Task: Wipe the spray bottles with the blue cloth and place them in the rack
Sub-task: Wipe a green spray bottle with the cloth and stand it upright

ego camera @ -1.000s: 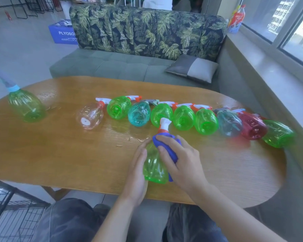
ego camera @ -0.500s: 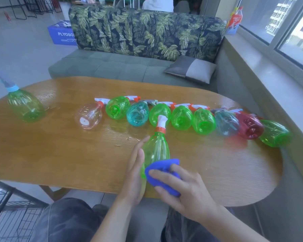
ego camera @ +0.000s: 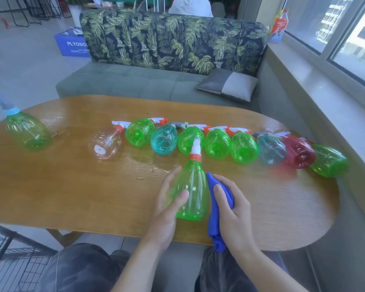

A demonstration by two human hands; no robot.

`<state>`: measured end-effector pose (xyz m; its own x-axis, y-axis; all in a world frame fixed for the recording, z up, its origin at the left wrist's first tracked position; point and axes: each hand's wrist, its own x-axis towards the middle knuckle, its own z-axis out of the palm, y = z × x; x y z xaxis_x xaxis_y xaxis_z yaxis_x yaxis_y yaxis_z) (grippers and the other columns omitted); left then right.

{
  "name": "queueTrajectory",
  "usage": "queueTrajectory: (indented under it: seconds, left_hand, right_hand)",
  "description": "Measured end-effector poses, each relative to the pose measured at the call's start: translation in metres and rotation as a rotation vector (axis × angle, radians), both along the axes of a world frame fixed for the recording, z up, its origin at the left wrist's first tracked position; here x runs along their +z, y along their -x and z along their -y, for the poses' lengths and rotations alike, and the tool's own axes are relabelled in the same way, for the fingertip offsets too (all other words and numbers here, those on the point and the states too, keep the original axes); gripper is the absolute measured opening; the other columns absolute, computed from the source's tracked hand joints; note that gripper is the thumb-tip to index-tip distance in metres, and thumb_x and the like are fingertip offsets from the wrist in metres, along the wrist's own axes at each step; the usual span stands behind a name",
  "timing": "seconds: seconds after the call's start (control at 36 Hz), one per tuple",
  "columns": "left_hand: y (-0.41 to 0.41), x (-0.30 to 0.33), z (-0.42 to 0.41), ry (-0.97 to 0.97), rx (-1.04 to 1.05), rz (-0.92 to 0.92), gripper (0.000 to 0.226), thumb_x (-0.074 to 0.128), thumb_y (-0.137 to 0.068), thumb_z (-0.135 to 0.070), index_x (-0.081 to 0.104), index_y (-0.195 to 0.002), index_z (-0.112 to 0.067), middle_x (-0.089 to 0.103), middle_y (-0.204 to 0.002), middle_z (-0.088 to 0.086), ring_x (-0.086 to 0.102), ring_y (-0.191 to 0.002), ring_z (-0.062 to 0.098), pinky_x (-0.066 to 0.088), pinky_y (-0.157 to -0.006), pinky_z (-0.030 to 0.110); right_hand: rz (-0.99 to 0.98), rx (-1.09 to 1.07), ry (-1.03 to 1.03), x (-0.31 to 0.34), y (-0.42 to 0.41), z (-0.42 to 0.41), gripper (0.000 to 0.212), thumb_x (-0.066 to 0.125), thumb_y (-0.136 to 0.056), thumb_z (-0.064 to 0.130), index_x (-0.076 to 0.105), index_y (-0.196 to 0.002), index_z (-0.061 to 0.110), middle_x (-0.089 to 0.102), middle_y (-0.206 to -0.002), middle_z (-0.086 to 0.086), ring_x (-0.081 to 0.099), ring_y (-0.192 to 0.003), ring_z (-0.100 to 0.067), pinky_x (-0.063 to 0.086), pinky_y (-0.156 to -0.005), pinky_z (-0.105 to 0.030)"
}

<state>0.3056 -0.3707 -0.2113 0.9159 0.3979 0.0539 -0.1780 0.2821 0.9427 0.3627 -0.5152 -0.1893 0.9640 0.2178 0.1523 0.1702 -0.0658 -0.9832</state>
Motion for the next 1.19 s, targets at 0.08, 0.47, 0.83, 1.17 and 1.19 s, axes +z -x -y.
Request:
queueTrajectory:
  seconds: [0.08,0.47,0.83,1.17,1.19]
  left_hand:
    - [-0.001,-0.001,0.001,-0.031,-0.003,0.009,0.07,0.08,-0.084,-0.058,0.058,-0.149,-0.048,0.049,-0.164,-0.017,0.038,-0.157,0.011,0.029,-0.13,0.058]
    - [-0.004,-0.008,-0.003,-0.108,0.035,-0.023,0.057,0.05,-0.094,-0.051,0.059,-0.15,-0.047,0.049,-0.165,-0.014,0.035,-0.159,0.015,0.025,-0.13,0.061]
    - [-0.008,-0.01,-0.005,-0.065,0.04,-0.049,0.052,0.053,-0.099,-0.052,0.06,-0.149,-0.045,0.052,-0.163,-0.011,0.039,-0.158,0.018,0.024,-0.131,0.06]
    - [-0.005,0.0,-0.001,-0.102,0.049,-0.028,0.046,0.046,-0.103,-0.043,0.062,-0.146,-0.046,0.053,-0.159,-0.025,0.039,-0.154,0.002,0.026,-0.132,0.051]
    - [-0.004,0.0,-0.001,-0.116,0.033,-0.032,0.046,0.046,-0.103,-0.045,0.061,-0.147,-0.048,0.051,-0.16,-0.025,0.038,-0.155,0.002,0.025,-0.132,0.052]
  right_hand:
    - [0.005,-0.008,-0.007,0.0,-0.002,0.001,0.024,0.058,-0.106,0.02,0.072,-0.124,0.028,0.074,-0.119,0.01,0.068,-0.114,-0.015,0.054,-0.1,-0.041]
    - [0.098,0.021,0.041,0.011,-0.002,-0.002,0.026,0.058,-0.104,0.022,0.07,-0.125,0.032,0.073,-0.118,0.018,0.069,-0.107,-0.012,0.053,-0.087,-0.024]
    - [0.488,0.081,0.354,0.016,-0.031,-0.025,0.031,0.053,-0.102,0.05,0.07,-0.126,0.039,0.059,-0.09,0.014,0.061,-0.075,-0.012,0.054,-0.07,-0.037]
    - [1.173,0.379,0.567,-0.017,0.003,0.014,0.022,0.068,-0.099,0.034,0.076,-0.118,0.028,0.047,-0.086,0.003,0.043,-0.065,-0.014,0.042,-0.047,-0.026]
    - [1.193,0.395,0.562,-0.015,0.002,0.017,0.021,0.068,-0.1,0.034,0.077,-0.118,0.028,0.047,-0.086,0.003,0.044,-0.065,-0.014,0.041,-0.049,-0.023]
